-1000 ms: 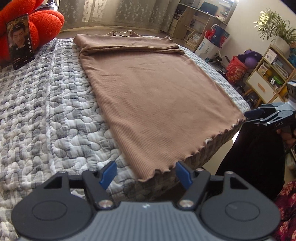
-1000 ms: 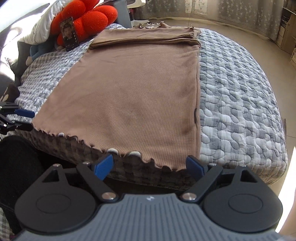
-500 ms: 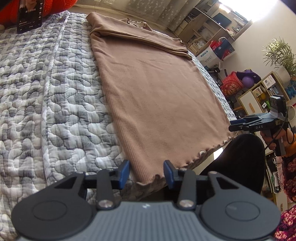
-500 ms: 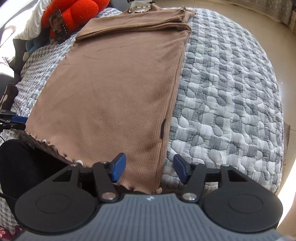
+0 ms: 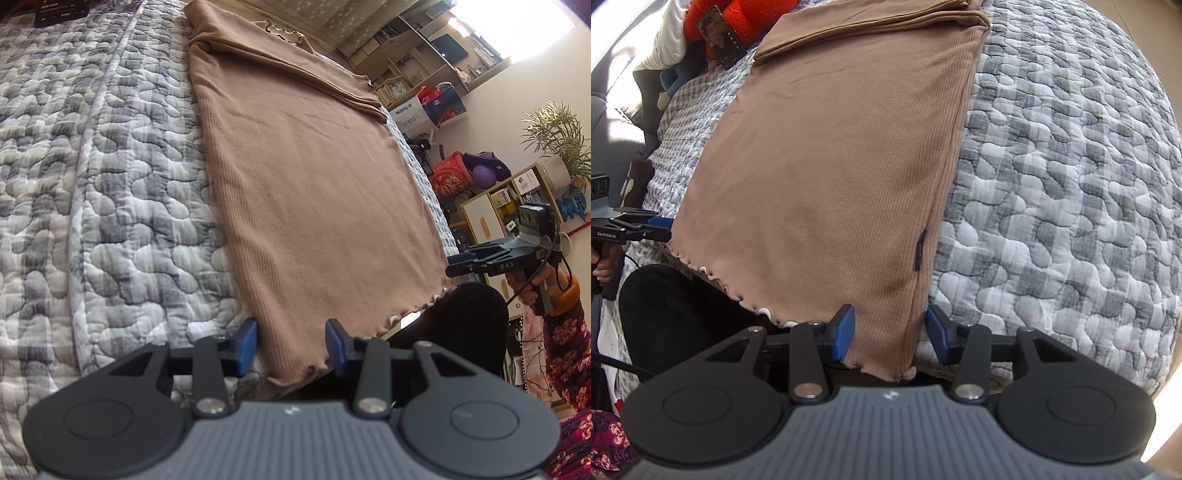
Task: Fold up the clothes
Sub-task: 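Grasp the ruffled hem with both tools, then lift the hem with both tools and fold it toward the collar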
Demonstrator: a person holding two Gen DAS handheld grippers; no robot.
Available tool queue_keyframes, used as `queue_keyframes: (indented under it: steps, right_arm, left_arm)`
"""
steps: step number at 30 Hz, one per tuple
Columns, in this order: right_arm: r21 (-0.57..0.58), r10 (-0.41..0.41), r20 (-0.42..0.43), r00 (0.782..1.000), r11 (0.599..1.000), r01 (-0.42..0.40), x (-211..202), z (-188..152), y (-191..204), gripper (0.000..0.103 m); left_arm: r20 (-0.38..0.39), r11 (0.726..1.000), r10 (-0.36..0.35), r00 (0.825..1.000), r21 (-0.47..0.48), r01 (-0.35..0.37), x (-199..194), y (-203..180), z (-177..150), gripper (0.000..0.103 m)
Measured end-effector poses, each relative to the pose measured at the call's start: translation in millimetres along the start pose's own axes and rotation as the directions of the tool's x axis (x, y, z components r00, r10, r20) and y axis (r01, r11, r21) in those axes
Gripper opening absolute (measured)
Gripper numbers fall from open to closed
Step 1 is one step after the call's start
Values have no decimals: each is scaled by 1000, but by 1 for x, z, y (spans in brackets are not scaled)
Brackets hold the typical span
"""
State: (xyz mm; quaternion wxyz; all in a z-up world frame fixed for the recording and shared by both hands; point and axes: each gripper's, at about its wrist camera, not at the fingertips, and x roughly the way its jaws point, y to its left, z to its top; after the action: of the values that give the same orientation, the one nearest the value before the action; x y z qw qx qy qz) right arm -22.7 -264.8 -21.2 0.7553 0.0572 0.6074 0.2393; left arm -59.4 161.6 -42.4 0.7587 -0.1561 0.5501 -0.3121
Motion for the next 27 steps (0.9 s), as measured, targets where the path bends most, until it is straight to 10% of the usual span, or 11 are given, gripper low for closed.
queue_keyframes:
  steps: [11, 20, 27]
  right_arm:
    - [17, 15, 31, 999, 1000, -15, 4, 1, 1, 15]
    - [109, 110, 126, 986, 986, -124, -10, -7, -15, 10]
    - [178, 218, 281, 935, 945, -274, -35, 3, -24, 10]
  left_arm:
    - [-57, 999, 24, 998, 27, -22, 27, -6, 6, 11]
    - [38, 1000, 6, 999, 6, -6, 11, -4, -1, 8]
    - [179, 995, -98, 979, -19, 103, -7, -5, 11, 8]
